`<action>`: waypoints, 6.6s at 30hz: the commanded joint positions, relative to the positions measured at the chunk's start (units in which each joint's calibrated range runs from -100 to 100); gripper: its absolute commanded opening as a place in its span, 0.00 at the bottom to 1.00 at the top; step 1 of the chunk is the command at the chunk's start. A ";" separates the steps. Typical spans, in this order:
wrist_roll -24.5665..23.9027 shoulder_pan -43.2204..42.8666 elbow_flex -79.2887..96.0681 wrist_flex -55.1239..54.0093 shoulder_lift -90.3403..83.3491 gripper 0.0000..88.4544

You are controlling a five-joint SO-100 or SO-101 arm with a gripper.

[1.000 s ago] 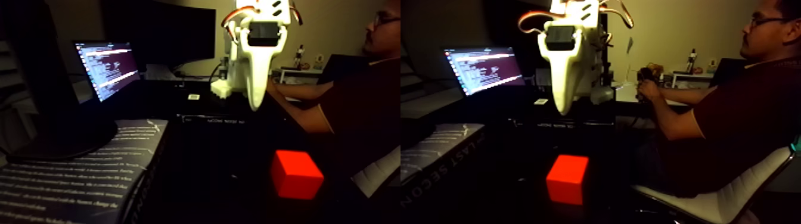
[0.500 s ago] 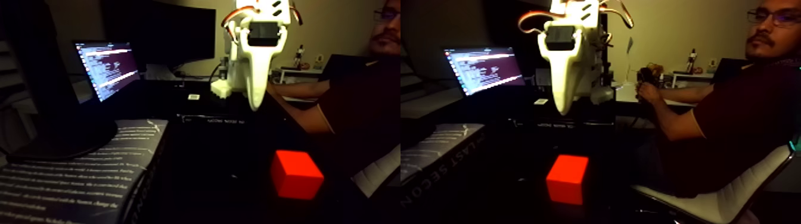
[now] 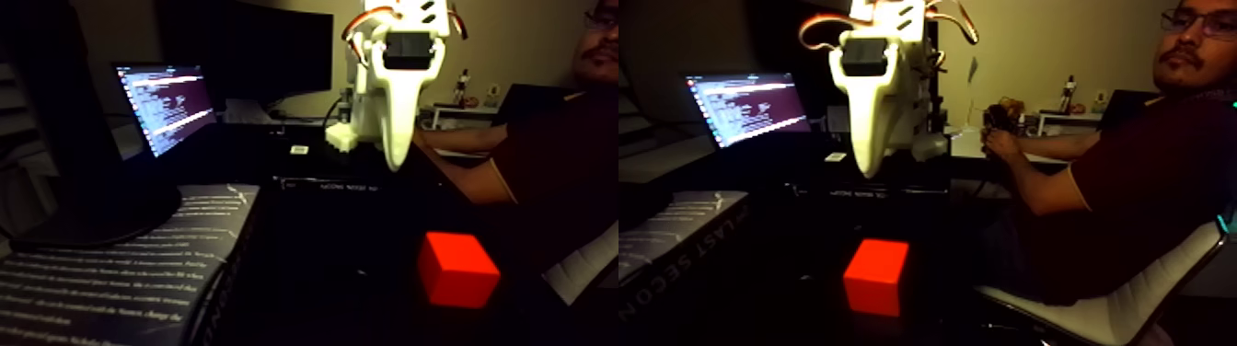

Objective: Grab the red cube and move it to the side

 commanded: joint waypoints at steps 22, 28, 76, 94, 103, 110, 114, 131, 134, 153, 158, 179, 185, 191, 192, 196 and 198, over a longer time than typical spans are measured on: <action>13.11 -0.39 -0.72 -3.41 1.51 0.01; 13.16 -0.55 -6.53 -6.53 11.43 0.01; 8.79 9.27 -51.24 -7.21 77.06 0.02; 9.28 4.11 -50.97 -7.21 78.07 0.11; 9.17 2.53 -50.79 -9.07 78.32 0.17; 9.60 0.61 -51.06 -9.24 81.09 0.29; 9.76 -0.05 -51.34 -9.24 82.27 0.35; 8.63 -0.22 -55.51 -7.21 82.77 0.35; 7.50 -0.47 -55.51 -5.94 84.37 0.35; -0.70 -0.30 -55.51 -6.11 86.22 0.35; -0.92 -0.30 -55.87 -7.21 88.49 0.35; 1.29 -0.55 -56.23 -13.12 95.80 0.35; 1.46 -1.05 -56.23 -13.80 95.88 0.35; 1.46 -1.88 -56.23 -13.80 95.97 0.35; 1.46 -1.97 -56.32 -13.80 95.97 0.35; 1.51 -1.97 -56.51 -13.80 96.05 0.35; 1.51 -1.97 -56.51 -13.88 96.05 0.35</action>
